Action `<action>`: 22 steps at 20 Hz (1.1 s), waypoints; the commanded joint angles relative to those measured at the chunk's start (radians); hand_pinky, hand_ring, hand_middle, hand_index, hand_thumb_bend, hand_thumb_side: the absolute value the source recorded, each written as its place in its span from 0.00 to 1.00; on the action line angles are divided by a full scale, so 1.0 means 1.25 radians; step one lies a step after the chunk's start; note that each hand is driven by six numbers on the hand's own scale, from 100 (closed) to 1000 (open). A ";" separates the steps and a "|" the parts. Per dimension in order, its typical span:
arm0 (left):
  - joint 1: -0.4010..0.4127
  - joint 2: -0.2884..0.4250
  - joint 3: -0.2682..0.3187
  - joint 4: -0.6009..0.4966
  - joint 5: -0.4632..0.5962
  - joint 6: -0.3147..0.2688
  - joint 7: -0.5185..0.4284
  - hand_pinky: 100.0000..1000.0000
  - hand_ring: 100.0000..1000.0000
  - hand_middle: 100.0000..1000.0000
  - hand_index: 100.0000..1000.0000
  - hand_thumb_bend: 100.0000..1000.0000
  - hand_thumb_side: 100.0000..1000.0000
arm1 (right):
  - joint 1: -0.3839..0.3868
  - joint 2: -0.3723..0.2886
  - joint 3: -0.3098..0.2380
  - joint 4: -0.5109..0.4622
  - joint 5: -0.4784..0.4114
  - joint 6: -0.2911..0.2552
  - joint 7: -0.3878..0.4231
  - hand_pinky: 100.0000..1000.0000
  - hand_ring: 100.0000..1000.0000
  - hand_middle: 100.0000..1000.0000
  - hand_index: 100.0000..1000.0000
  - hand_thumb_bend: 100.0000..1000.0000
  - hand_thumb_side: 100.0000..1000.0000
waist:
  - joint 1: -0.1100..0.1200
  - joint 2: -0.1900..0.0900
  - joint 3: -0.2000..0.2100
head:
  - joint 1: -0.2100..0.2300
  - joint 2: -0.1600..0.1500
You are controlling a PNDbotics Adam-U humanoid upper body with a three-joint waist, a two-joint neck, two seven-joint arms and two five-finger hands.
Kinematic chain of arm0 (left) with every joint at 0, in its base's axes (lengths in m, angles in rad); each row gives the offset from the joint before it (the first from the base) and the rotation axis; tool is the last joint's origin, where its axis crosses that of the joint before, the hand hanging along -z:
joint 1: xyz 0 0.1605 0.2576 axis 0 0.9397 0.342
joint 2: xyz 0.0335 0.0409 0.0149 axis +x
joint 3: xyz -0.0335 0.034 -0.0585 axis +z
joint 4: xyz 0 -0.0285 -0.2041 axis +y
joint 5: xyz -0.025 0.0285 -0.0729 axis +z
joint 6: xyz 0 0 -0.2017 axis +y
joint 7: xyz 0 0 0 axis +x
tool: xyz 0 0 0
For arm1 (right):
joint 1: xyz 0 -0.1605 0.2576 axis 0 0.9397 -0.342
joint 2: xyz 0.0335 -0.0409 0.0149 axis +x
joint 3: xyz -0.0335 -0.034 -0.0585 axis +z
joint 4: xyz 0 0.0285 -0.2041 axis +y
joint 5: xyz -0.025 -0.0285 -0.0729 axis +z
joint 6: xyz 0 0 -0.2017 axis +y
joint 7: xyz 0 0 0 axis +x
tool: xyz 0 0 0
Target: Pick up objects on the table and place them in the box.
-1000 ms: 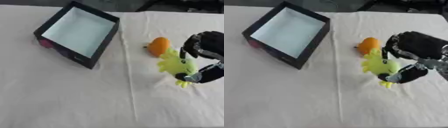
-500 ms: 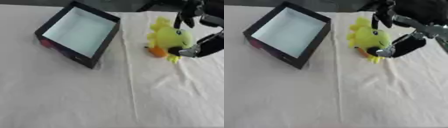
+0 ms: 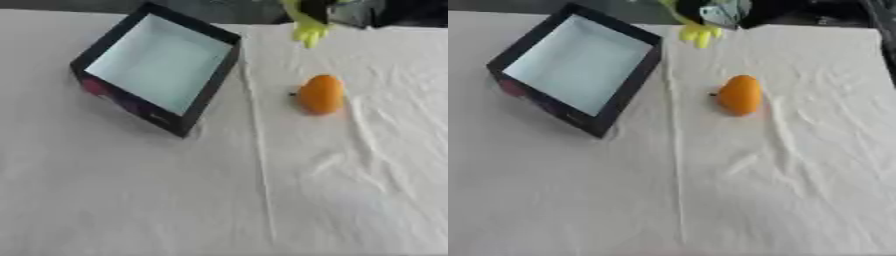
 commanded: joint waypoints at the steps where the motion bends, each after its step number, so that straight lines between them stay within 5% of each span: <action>1: -0.010 0.008 0.002 -0.012 0.003 -0.002 -0.003 0.78 0.57 0.76 0.76 0.34 0.63 | -0.049 0.038 0.006 -0.010 0.031 0.056 0.018 0.39 0.29 0.20 0.47 0.37 0.27 | 0.007 -0.015 0.002 | -0.009 -0.001; 5: -0.018 0.004 -0.003 -0.014 0.006 -0.002 -0.005 0.78 0.57 0.76 0.77 0.34 0.63 | -0.082 0.072 0.012 0.011 0.059 0.082 0.015 0.39 0.30 0.20 0.47 0.37 0.22 | 0.012 -0.009 0.024 | -0.031 -0.001; 12: -0.047 -0.007 -0.011 -0.019 0.014 -0.004 -0.003 0.78 0.56 0.76 0.77 0.35 0.63 | -0.198 0.222 0.067 0.160 0.152 0.117 0.017 0.39 0.30 0.20 0.47 0.36 0.20 | 0.015 0.013 0.069 | -0.063 -0.001; 22: -0.079 -0.019 -0.004 -0.030 0.022 -0.018 0.049 0.79 0.58 0.78 0.77 0.37 0.62 | -0.189 0.434 0.101 0.388 0.292 0.107 -0.003 0.39 0.31 0.21 0.48 0.36 0.20 | 0.022 0.041 0.107 | -0.090 -0.001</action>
